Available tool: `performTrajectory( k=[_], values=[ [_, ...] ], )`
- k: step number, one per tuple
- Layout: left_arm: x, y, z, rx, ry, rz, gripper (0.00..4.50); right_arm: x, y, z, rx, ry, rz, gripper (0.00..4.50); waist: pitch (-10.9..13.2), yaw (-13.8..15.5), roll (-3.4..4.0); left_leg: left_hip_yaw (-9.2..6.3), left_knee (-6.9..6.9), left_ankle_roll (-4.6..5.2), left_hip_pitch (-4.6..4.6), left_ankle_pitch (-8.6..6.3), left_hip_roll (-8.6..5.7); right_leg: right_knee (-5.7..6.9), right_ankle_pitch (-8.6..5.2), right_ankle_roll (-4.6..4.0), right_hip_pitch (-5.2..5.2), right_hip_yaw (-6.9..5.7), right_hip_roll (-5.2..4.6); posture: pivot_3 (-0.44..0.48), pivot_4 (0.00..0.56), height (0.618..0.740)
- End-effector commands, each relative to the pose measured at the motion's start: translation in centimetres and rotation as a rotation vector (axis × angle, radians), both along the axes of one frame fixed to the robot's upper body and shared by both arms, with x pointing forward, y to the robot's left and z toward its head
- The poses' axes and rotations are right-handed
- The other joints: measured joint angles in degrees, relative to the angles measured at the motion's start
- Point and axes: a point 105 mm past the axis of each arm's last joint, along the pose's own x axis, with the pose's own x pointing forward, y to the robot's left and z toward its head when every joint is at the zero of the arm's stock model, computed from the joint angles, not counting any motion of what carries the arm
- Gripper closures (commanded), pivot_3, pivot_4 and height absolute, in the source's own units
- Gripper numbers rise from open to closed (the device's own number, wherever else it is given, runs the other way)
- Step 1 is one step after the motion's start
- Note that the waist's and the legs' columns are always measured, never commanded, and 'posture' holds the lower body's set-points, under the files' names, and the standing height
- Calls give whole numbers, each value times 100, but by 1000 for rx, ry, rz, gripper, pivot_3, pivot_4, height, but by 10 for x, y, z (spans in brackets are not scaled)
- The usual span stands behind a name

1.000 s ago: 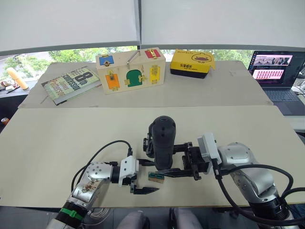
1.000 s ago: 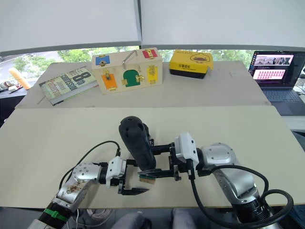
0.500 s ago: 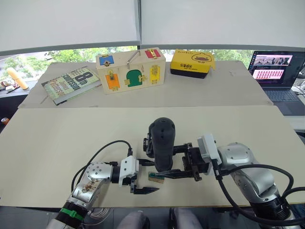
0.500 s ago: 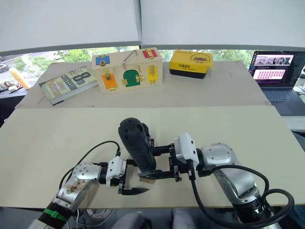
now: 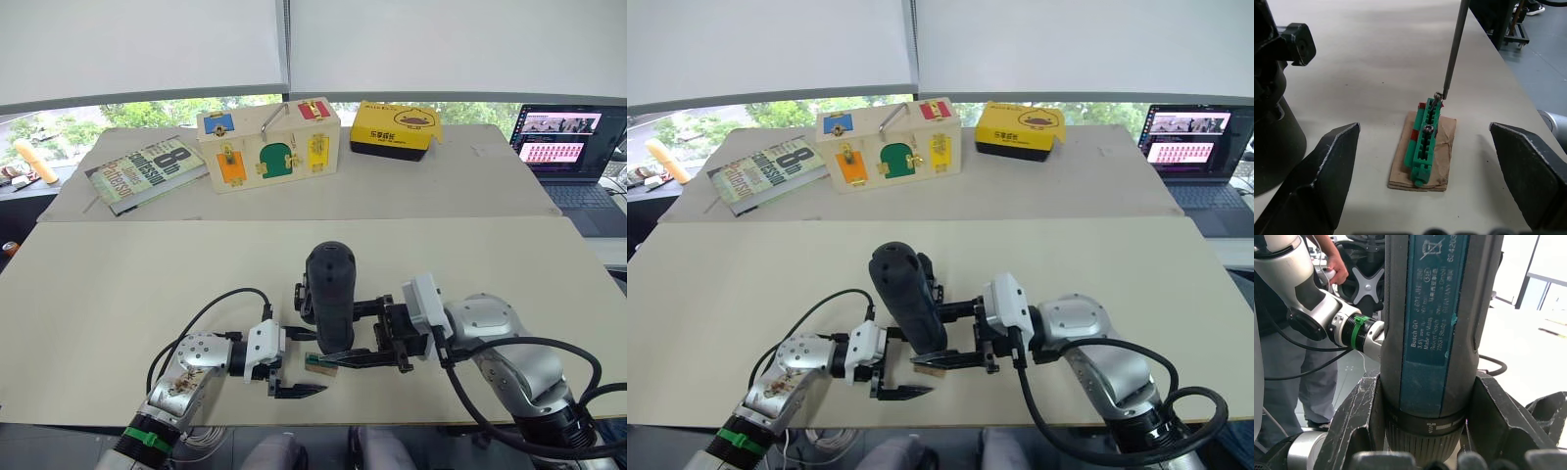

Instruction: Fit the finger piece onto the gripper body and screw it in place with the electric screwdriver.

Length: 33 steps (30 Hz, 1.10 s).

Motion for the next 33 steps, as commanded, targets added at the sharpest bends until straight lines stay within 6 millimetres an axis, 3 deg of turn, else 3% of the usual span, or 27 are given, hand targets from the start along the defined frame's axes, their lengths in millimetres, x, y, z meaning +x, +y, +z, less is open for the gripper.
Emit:
performTrajectory(
  k=[1, 33],
  values=[
    [-7, 3, -20, 43, 89, 19, 0, -9, 2, 15, 36, -44, 50, 2588, 0, 0, 0, 0, 0, 0, 0, 0, 0, 0, 0, 0, 0, 1, 0, 0, 150, 740],
    [-6, 2, -20, 39, 90, 26, 0, -8, 3, 11, 21, 14, 46, 2588, 0, 4, 0, 0, -1, 0, 0, 0, 0, -2, 0, 0, 1, 0, -1, 0, 150, 740]
  ],
)
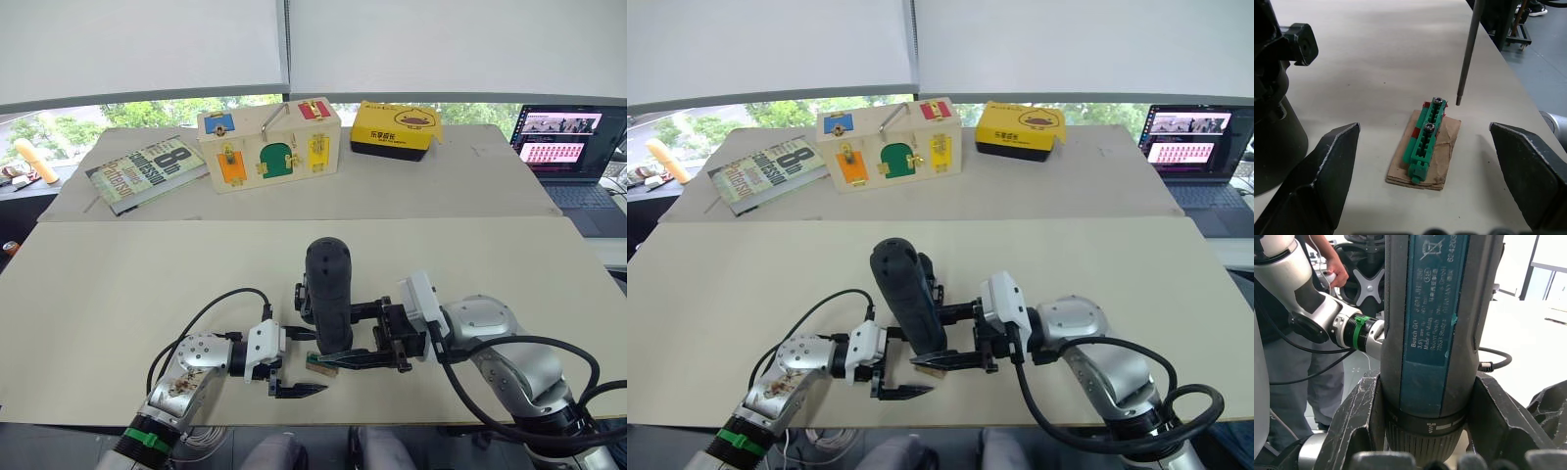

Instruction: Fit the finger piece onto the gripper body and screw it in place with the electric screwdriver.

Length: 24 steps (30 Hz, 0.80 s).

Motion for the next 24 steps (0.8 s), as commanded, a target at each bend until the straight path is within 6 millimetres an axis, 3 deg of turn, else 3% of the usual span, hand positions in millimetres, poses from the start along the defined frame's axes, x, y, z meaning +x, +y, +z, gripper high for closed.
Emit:
performTrajectory(
  k=[1, 10, 24],
  values=[
    [-6, 2, -20, 42, 91, 21, 0, -9, 2, 16, 37, -53, 45, 2588, 0, 0, 0, 0, 0, 0, 0, 0, 0, 0, 0, 0, 0, 0, 0, 0, 150, 740],
    [-4, 3, -20, 42, 88, 23, 0, -4, 4, 41, 125, -128, 27, 2588, 0, 5, 0, -1, 0, 0, 0, 0, 0, 0, 0, 0, 0, -1, 0, 0, 150, 740],
    [-4, 4, -21, 44, 89, 26, 0, -1, 3, 24, 74, -121, 25, 2588, 0, 13, 0, 0, -1, 0, 0, 0, 0, 0, 0, 0, 0, -1, -1, 0, 150, 740]
  ],
)
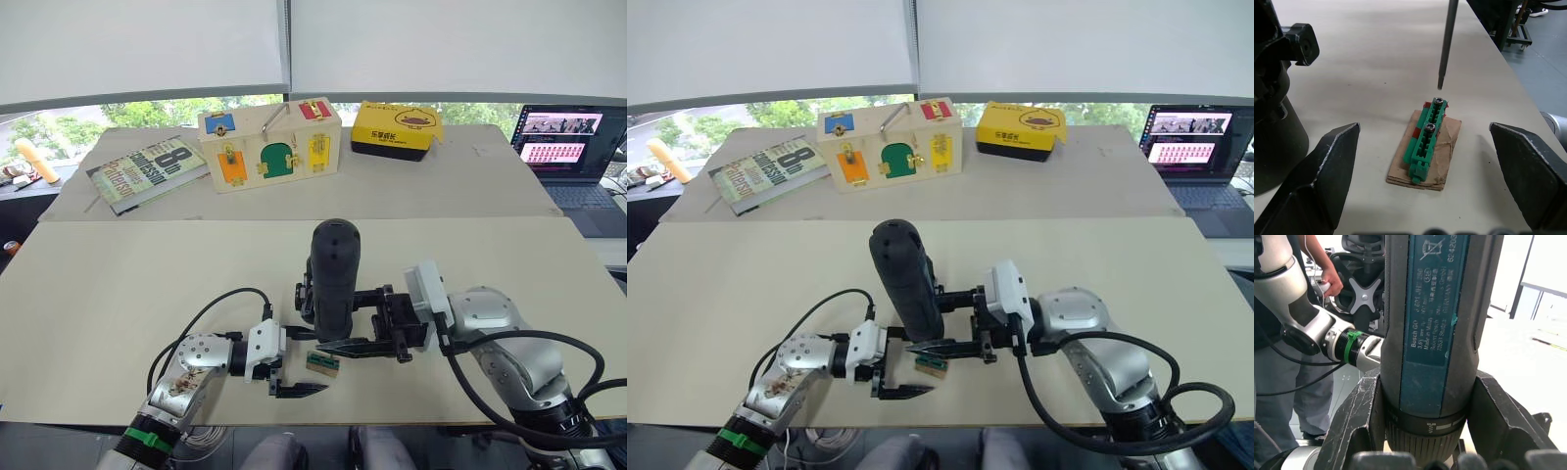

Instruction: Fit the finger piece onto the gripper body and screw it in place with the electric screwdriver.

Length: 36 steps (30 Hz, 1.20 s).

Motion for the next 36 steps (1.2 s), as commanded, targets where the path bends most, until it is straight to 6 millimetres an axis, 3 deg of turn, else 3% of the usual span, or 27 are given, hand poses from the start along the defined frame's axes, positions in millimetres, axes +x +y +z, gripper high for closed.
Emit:
performTrajectory(
  k=[1, 36],
  values=[
    [-5, 4, -21, 45, 89, 23, 0, -5, 1, 9, 21, -59, 26, 2588, 0, 0, 0, 0, 0, 0, 0, 0, 0, 0, 0, 0, 0, 0, 0, 0, 150, 740],
    [-6, 2, -15, 46, 89, 16, 0, -4, -2, -1, 6, -54, 13, 2588, 0, -6, 0, 0, -1, 0, 0, 0, 0, -1, 0, 0, -1, 0, 0, 0, 150, 740]
  ],
)
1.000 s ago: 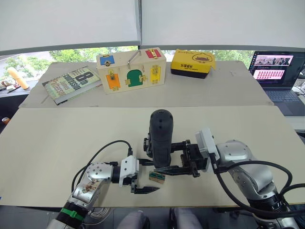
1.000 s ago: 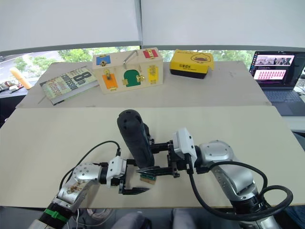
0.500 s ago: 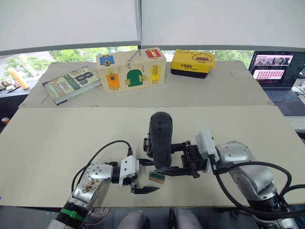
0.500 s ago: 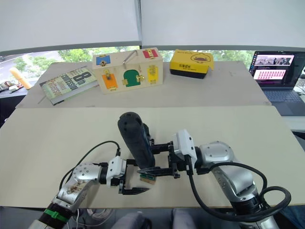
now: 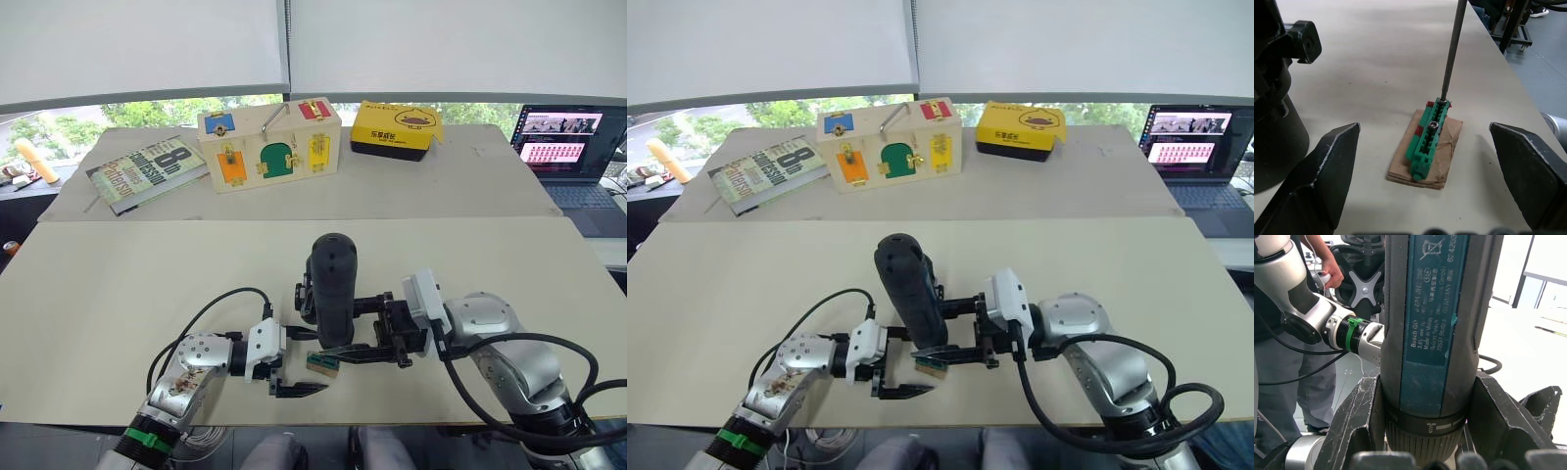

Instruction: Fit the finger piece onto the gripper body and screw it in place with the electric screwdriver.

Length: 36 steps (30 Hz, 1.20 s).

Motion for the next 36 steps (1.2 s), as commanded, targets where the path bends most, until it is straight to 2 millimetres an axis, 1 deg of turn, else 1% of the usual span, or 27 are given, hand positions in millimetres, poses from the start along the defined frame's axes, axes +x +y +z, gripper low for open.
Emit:
performTrajectory(
  k=[1, 18, 23, 36],
  values=[
    [-6, 3, -17, 42, 75, 15, 0, -4, 1, 9, 26, -61, 17, 2588, 0, 1, 0, 0, 0, 0, 0, 0, 0, 0, 0, 0, 0, 0, 0, 0, 150, 740],
    [-5, 5, -19, 41, 78, 23, 0, -3, 3, 8, 23, -63, 16, 2588, 0, 1, 0, 0, 0, 0, 0, 0, 0, -1, 0, 0, 0, 0, 0, 0, 150, 740],
    [-5, 6, -19, 39, 75, 25, 0, -5, 3, 12, 47, -62, 23, 2588, 0, 0, 0, 0, 0, 0, 0, 0, 0, -1, 0, 0, 0, 0, 0, 0, 150, 740],
    [-6, 15, -2, 0, 30, 17, 0, -7, 3, 27, 72, -79, 43, 2588, 3, -45, -4, 1, -8, -1, -1, 0, 2, -1, 0, -1, -6, 0, 2, 0, 150, 740]
  ],
)
